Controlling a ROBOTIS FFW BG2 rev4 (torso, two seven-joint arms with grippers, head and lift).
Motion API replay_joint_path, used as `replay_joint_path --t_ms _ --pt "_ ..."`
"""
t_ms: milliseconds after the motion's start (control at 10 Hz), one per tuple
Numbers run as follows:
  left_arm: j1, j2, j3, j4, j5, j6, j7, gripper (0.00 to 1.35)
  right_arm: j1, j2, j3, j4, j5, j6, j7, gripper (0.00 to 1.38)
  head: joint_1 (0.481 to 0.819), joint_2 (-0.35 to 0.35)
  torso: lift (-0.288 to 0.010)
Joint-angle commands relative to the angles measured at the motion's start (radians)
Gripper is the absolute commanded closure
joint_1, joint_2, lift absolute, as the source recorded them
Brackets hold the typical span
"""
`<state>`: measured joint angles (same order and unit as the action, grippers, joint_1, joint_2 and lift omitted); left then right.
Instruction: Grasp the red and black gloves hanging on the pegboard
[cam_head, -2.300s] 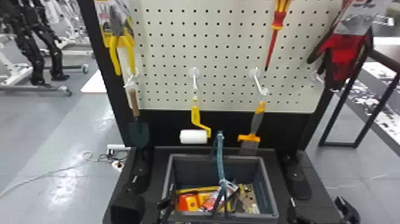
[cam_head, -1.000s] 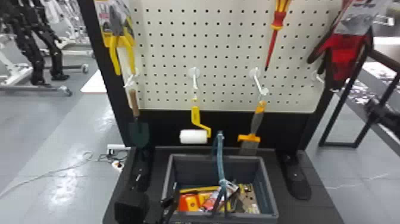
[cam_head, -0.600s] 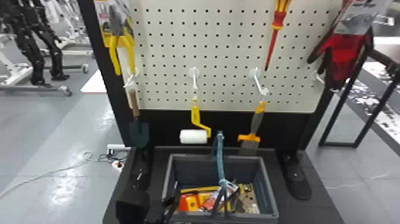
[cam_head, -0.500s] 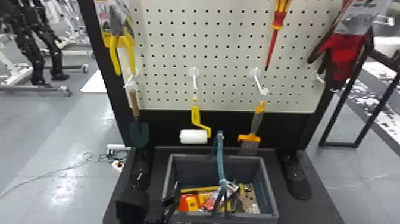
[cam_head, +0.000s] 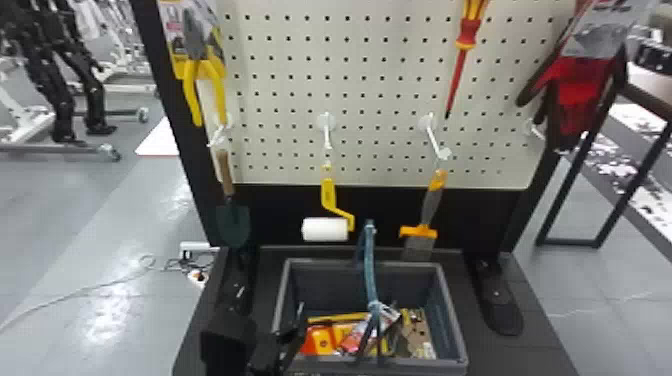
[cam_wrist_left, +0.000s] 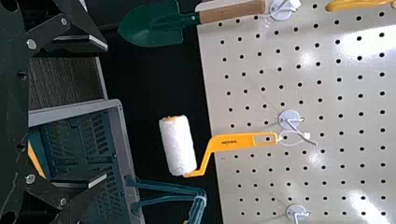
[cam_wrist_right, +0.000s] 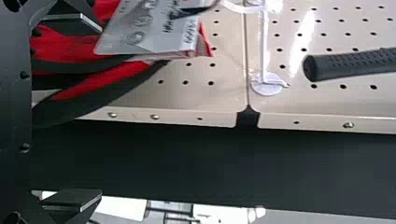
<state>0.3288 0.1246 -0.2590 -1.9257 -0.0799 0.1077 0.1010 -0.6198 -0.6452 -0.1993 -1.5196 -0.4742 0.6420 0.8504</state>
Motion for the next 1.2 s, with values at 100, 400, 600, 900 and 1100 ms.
replay_joint_path --t_ms 100,400,600,900,1100 --pt "-0.008 0.0 -0.003 0.005 0.0 0.003 -0.006 0.32 -0.113 -0.054 0.12 0.108 -0.17 0.015 0.038 0.07 0.549 0.0 -0.1" --pt "-0.016 0.0 -0.008 0.013 0.0 0.003 -0.009 0.32 -0.199 -0.079 0.285 0.199 -0.297 0.028 0.099 0.07 0.549 0.0 -0.1" --pt "-0.024 0.0 -0.014 0.02 0.003 0.003 -0.011 0.32 -0.21 -0.076 0.314 0.213 -0.351 0.001 0.101 0.07 0.549 0.0 -0.1" --pt "-0.024 -0.003 -0.014 0.022 0.003 0.001 -0.011 0.32 -0.21 -0.068 0.316 0.228 -0.353 -0.016 0.101 0.82 0.549 0.0 -0.1" --pt "-0.021 -0.003 -0.013 0.022 0.003 -0.002 -0.011 0.32 -0.201 -0.064 0.31 0.23 -0.34 -0.025 0.101 1.19 0.549 0.0 -0.1"
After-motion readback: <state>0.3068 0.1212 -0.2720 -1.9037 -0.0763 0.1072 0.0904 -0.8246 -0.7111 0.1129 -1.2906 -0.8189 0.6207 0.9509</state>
